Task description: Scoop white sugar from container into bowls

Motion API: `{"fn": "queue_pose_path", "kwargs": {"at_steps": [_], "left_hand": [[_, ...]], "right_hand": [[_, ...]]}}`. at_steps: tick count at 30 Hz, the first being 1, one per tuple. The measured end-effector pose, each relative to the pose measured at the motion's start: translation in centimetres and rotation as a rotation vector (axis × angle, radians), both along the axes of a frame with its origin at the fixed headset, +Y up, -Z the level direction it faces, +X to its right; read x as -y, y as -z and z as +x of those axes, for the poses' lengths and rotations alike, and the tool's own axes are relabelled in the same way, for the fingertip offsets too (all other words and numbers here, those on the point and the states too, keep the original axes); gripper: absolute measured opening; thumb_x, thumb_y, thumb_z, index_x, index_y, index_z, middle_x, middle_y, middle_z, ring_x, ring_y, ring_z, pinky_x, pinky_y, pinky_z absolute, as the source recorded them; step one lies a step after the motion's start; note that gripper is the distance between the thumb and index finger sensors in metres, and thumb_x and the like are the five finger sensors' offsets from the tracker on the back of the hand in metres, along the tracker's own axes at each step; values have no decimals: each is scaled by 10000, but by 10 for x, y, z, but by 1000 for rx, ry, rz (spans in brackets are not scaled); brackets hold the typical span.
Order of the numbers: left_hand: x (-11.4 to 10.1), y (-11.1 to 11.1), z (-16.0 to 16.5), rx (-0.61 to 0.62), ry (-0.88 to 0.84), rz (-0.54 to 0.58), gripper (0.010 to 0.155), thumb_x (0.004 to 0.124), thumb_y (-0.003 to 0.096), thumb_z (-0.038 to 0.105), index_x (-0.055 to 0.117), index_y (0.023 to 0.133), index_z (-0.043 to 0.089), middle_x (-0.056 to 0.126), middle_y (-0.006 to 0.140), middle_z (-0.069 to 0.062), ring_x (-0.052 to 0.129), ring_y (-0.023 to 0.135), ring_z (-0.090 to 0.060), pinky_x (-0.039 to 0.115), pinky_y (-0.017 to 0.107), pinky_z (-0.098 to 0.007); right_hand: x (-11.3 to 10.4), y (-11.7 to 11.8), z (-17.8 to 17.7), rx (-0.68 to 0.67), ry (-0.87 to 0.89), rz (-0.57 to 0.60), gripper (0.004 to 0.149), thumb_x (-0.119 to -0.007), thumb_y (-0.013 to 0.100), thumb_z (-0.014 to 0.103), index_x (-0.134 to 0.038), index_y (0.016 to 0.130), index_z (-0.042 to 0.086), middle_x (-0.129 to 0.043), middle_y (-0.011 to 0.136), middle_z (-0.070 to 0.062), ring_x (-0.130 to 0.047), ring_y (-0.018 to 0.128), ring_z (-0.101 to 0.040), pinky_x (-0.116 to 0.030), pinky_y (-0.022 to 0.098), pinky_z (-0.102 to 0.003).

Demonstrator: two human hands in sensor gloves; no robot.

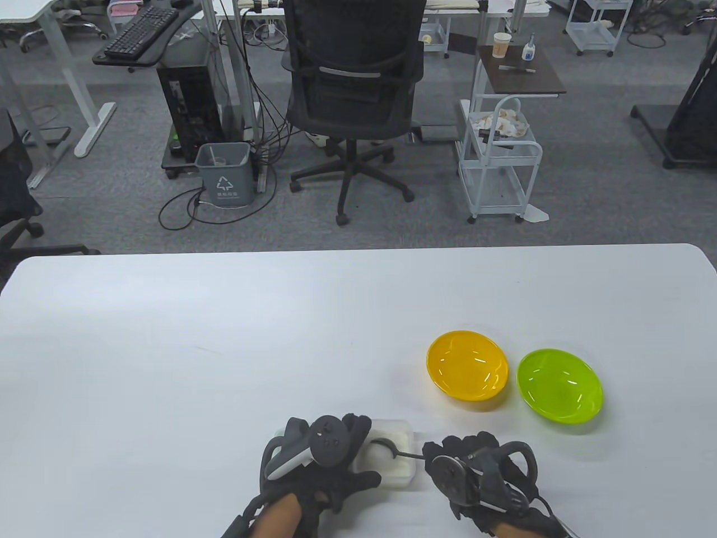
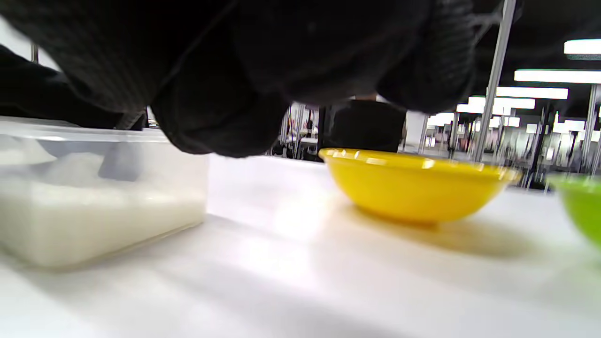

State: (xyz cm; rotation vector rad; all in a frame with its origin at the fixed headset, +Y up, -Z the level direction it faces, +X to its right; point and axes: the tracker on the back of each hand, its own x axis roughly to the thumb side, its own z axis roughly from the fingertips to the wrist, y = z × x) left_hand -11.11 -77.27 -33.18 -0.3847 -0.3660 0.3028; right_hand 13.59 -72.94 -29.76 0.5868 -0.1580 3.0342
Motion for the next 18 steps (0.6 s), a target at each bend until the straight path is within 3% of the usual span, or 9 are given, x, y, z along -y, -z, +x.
{"fn": "queue_pose_path", "kwargs": {"at_steps": [6,11,18], "left_hand": [[0,0,1,-2,-4,-4,961,691,337,778,278,1125,416,329,1244,61,553,1187,-200,386,862,-554],[0,-1,1,-4,-8,-9,962,694,336,777,275,1125,418,329,1243,58,552,1186,-203,385,861,-555],[0,0,1,-7,-11,-13,961,697,337,774,275,1124,418,334,1243,55,555,1185,-205,384,860,-556]], "right_hand": [[10,14,15,109,226,-271,392,-805,445,484,-928,788,340,-1034,509,-17,-945,133,-141,-848,404,-396],[32,26,34,216,515,-597,393,-802,459,472,-921,800,318,-1028,520,-39,-948,139,-148,-842,401,-407],[42,29,40,231,601,-699,395,-797,462,472,-915,805,316,-1022,532,-40,-955,157,-153,-836,413,-412]]}}
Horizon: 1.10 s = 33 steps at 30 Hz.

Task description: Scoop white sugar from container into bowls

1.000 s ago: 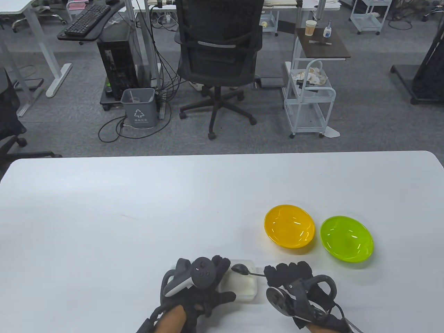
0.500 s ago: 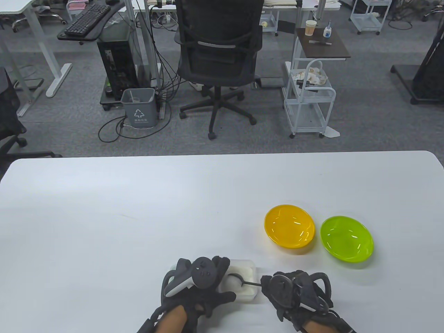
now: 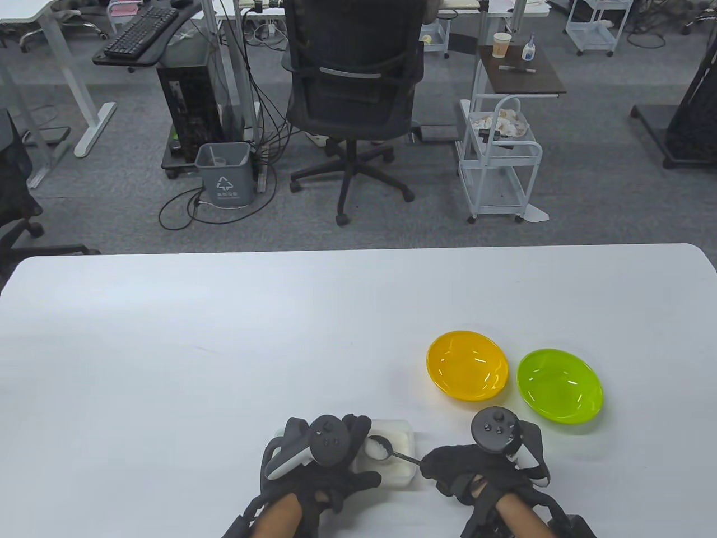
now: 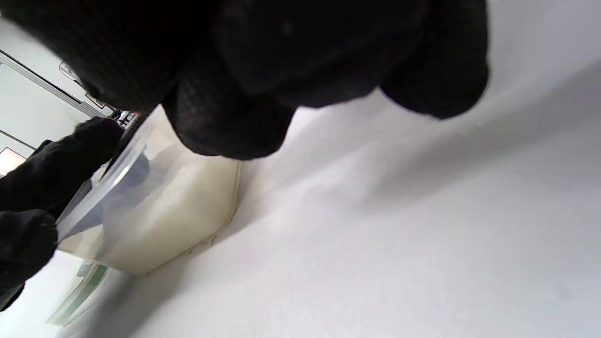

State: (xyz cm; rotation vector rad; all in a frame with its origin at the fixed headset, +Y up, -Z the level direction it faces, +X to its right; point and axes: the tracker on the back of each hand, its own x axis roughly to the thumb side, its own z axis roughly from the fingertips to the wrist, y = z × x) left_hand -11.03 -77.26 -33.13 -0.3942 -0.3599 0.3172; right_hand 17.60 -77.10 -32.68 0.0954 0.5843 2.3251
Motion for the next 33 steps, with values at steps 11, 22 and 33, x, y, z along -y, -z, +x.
{"fn": "queue_pose_path", "kwargs": {"at_steps": [11,22,33], "left_hand": [[0,0,0,-13,-11,-4,959,704,337,770,281,1123,422,343,1242,60,557,1183,-203,380,860,-554],[0,0,-1,-15,-9,-8,958,704,337,769,278,1123,423,345,1241,59,559,1182,-206,380,858,-556],[0,0,0,-14,-14,-20,958,706,340,765,274,1122,420,342,1240,52,565,1179,-213,387,857,-556]], "right_hand": [[-6,3,18,51,85,-6,395,-798,463,470,-911,808,314,-1018,550,-45,-964,181,-165,-829,433,-419],[-25,13,54,226,147,32,395,-798,466,469,-910,812,314,-1015,557,-46,-963,189,-168,-825,441,-422],[-41,35,93,554,-55,160,401,-799,467,459,-895,828,311,-1006,582,-49,-965,215,-178,-815,461,-428]]}}
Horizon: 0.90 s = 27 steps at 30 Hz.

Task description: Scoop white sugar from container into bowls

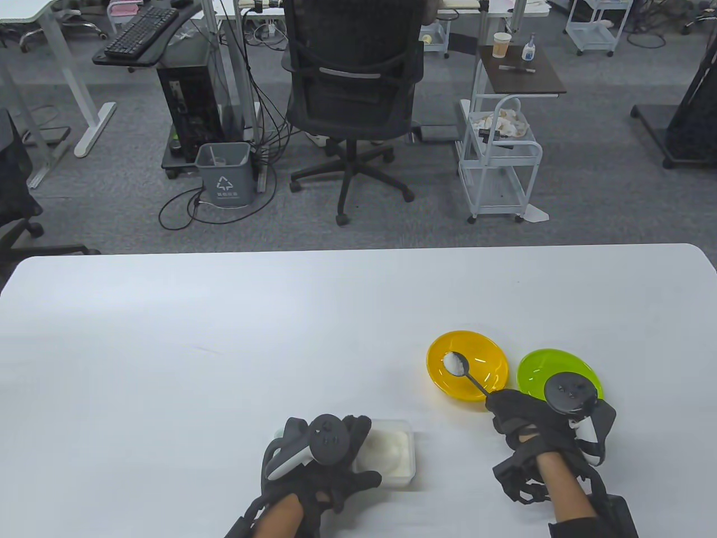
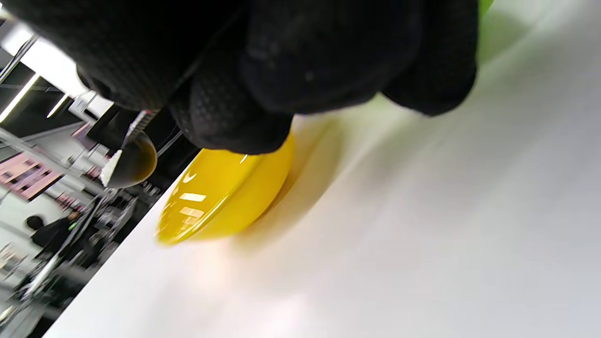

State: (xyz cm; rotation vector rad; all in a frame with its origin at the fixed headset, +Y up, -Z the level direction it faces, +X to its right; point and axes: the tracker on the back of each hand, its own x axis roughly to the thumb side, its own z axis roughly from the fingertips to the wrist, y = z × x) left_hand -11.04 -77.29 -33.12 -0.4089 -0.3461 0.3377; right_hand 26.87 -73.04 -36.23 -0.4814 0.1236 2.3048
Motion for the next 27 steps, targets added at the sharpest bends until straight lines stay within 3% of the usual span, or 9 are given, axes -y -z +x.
{"fn": "queue_pose_path", "kwargs": {"at_steps": [8,16,19,27], "left_hand": [[0,0,0,1,1,1,958,705,339,765,274,1121,420,345,1240,52,564,1178,-215,388,857,-557],[0,0,0,2,0,1,958,707,340,763,274,1122,417,347,1239,47,564,1178,-218,388,857,-556],[0,0,0,3,2,2,956,707,341,763,276,1121,417,347,1239,46,564,1177,-220,389,856,-556],[0,0,0,2,1,2,955,707,341,763,278,1121,417,350,1239,47,564,1177,-221,388,856,-557]], "right_hand": [[2,-2,-5,59,-455,134,408,-800,471,435,-867,860,332,-981,654,-46,-971,284,-192,-791,513,-440],[-2,-8,-33,-8,-943,261,424,-787,499,409,-780,922,441,-869,850,-19,-937,522,-228,-678,663,-474],[-3,-10,-38,-15,-1023,286,424,-779,505,417,-765,927,457,-853,868,-3,-930,550,-219,-666,681,-470],[-1,-11,-41,-40,-1010,280,427,-774,505,420,-764,930,451,-859,861,-9,-933,540,-214,-675,675,-467]]}}
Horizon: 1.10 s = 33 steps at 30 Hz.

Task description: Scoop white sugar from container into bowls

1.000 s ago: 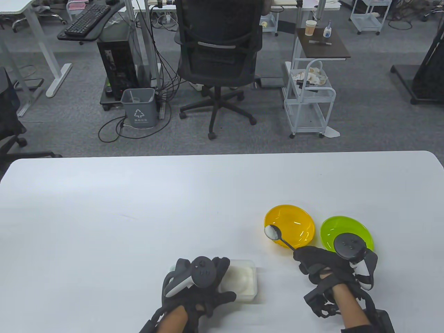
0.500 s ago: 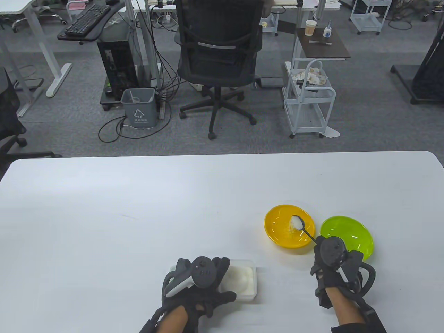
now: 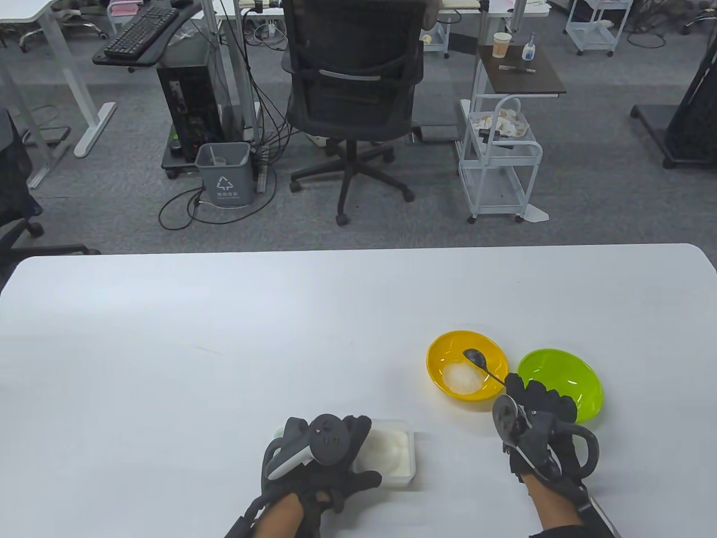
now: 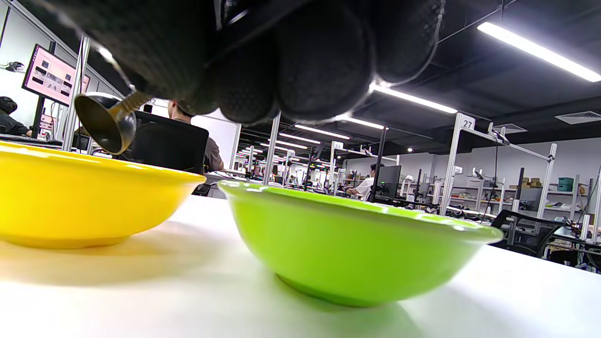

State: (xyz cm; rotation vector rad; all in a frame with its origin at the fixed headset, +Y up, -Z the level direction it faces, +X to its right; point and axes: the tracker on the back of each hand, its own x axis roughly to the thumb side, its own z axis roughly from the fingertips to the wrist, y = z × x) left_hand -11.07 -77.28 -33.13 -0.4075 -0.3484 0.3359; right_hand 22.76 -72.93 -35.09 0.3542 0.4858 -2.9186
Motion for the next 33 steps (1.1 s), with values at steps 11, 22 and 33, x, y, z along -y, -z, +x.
{"fn": "queue_pose_path", "kwargs": {"at_steps": [11,22,33], "left_hand": [[0,0,0,-5,-2,-6,958,708,342,760,267,1122,420,346,1239,44,566,1176,-222,390,855,-557],[0,0,0,-2,6,-5,955,705,341,762,273,1120,418,351,1239,45,568,1175,-223,392,854,-558],[-1,0,0,-5,1,-7,958,708,340,763,272,1120,420,352,1239,46,571,1174,-223,390,855,-558]], "right_hand": [[-10,-9,-10,-76,-6,20,426,-760,499,441,-777,924,423,-897,810,-12,-954,476,-197,-716,636,-454],[-43,-31,-48,-271,37,48,419,-761,492,459,-803,907,414,-928,765,-16,-963,432,-195,-737,611,-449],[-30,-58,-78,-505,12,68,408,-779,472,492,-847,867,415,-964,705,-6,-972,383,-193,-758,592,-438]]}}
